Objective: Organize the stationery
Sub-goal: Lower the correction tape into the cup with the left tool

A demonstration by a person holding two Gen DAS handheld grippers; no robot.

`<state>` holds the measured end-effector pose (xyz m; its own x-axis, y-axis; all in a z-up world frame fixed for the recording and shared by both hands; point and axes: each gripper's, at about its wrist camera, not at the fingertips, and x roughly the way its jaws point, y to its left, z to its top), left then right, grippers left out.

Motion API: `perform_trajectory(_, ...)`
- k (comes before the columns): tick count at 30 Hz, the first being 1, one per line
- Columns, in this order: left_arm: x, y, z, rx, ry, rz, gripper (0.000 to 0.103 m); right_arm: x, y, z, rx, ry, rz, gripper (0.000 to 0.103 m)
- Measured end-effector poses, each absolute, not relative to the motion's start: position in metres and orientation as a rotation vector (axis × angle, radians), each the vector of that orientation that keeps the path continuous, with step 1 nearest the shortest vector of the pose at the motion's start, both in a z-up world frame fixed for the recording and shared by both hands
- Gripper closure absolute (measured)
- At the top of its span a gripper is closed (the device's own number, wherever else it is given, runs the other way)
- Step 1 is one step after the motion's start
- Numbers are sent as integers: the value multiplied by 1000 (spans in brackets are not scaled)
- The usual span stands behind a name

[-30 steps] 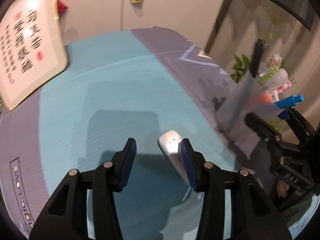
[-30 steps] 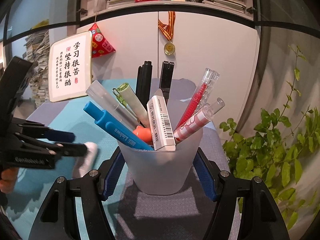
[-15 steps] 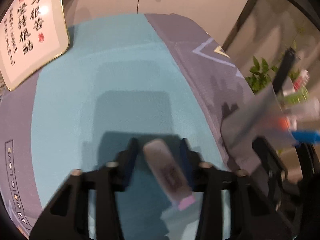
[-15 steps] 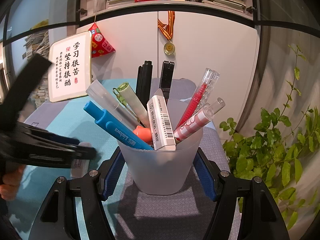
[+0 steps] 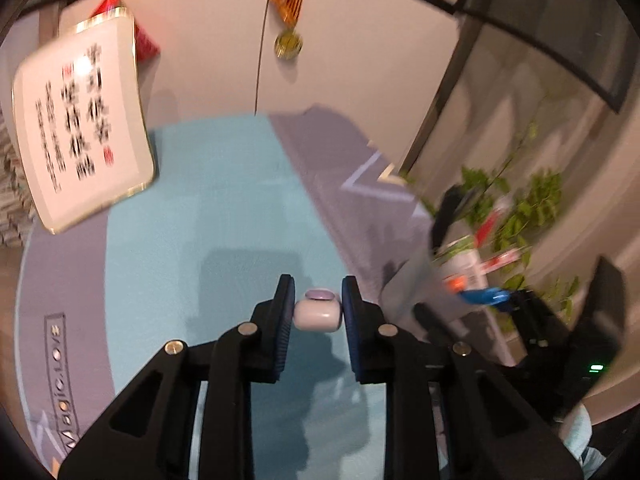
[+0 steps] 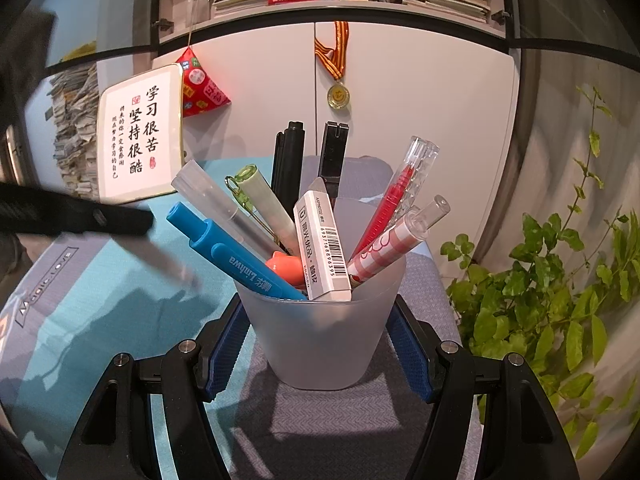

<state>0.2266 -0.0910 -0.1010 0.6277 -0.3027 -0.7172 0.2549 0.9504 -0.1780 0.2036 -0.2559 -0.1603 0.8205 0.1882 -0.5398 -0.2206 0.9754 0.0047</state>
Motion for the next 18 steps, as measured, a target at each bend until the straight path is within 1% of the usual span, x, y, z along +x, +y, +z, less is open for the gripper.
perform_trajectory(8, 209, -107, -59, -79, 731, -458, 82, 203, -256, -160, -60, 568, 217, 33)
perform_trajectory(13, 201, -124, -31, -108, 627, -563, 82, 203, -256, -160, -60, 568, 217, 33)
perform_trajectory(18, 208, -141, -24, -157, 597, -619, 82, 203, -256, -161, -59, 568, 217, 33)
